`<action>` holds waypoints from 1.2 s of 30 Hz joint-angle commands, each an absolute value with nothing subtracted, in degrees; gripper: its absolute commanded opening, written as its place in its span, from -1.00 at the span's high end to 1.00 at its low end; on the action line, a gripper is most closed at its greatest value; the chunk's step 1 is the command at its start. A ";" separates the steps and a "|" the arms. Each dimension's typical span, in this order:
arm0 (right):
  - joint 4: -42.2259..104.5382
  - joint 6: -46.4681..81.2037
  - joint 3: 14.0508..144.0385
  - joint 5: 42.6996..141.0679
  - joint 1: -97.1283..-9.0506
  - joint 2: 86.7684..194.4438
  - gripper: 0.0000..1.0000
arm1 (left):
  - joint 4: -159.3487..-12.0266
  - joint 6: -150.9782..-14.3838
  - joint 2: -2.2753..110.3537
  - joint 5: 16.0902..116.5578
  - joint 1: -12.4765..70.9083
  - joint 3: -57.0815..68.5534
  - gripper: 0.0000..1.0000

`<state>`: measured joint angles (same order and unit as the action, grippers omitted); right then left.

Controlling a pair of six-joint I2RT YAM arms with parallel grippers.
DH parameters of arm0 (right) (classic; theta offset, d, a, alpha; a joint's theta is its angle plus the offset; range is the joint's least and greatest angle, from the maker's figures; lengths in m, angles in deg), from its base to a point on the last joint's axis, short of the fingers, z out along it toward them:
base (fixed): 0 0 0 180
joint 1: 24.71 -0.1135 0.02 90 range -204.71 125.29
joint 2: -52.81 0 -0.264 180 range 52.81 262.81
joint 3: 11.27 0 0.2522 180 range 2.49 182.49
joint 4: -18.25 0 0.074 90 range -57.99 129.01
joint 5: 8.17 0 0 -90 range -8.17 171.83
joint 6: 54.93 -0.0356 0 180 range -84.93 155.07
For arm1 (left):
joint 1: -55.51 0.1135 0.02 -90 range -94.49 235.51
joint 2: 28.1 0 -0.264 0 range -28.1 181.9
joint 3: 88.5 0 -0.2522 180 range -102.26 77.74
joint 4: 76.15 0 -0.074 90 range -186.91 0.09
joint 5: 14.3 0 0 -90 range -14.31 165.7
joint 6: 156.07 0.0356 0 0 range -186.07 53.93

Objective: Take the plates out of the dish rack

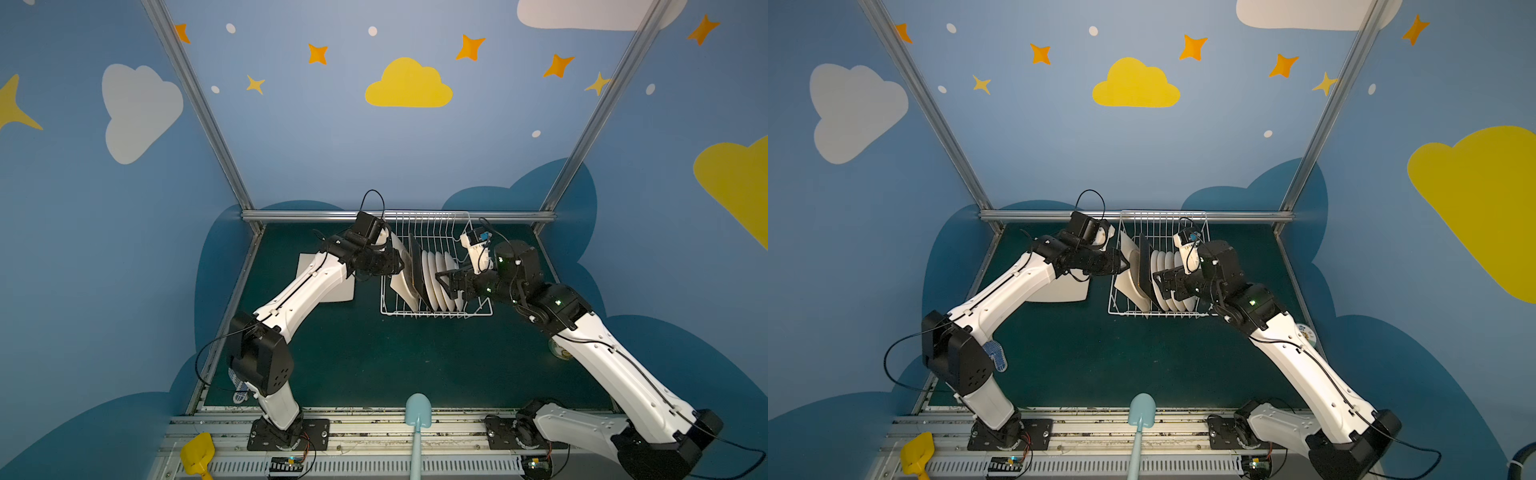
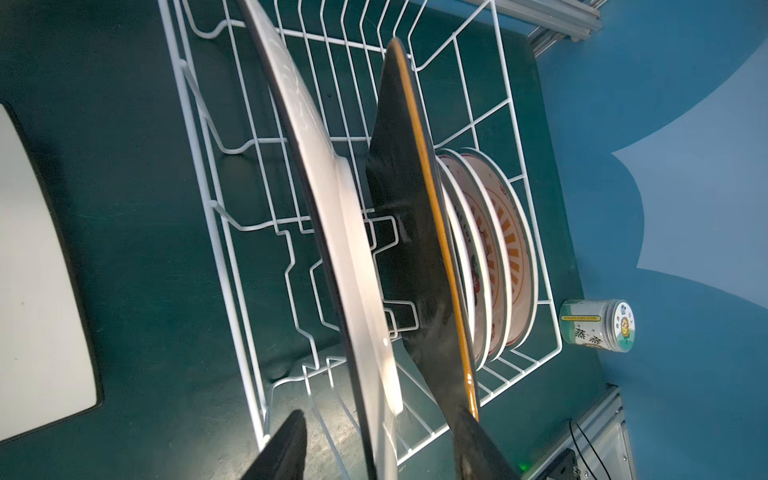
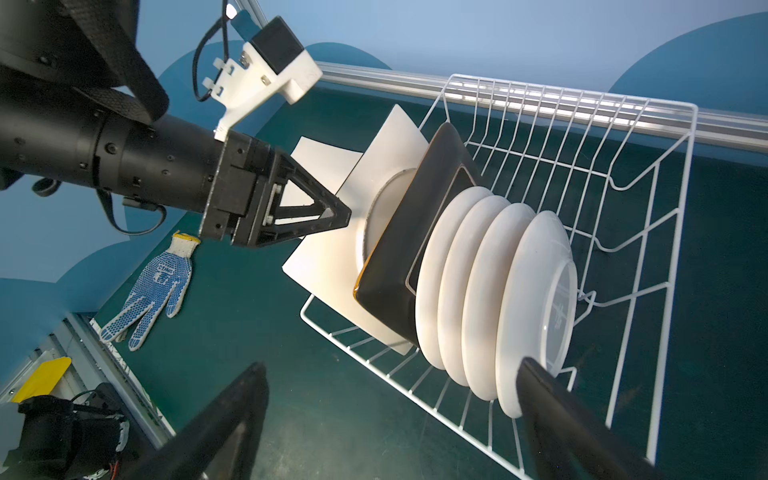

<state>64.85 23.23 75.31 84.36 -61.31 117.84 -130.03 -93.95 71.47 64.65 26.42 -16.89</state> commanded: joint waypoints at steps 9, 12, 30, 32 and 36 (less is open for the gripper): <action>64.35 23.06 74.72 82.80 -61.71 117.25 -0.85 | -133.00 -93.91 78.80 63.68 25.60 -26.36 0.01; 64.46 23.70 74.50 82.55 -61.76 117.14 -0.85 | -135.48 -94.05 80.94 63.69 25.54 -28.84 0.03; 64.09 23.83 74.28 82.43 -61.70 117.32 -0.85 | -139.06 -93.85 84.32 64.93 24.64 -30.07 0.27; 64.13 23.82 74.28 82.53 -61.71 117.48 -0.85 | -138.70 -94.06 84.65 64.64 24.65 -29.69 0.27; 64.25 23.85 74.35 82.54 -61.74 117.50 -0.85 | -137.89 -94.63 85.21 65.10 24.56 -28.77 0.27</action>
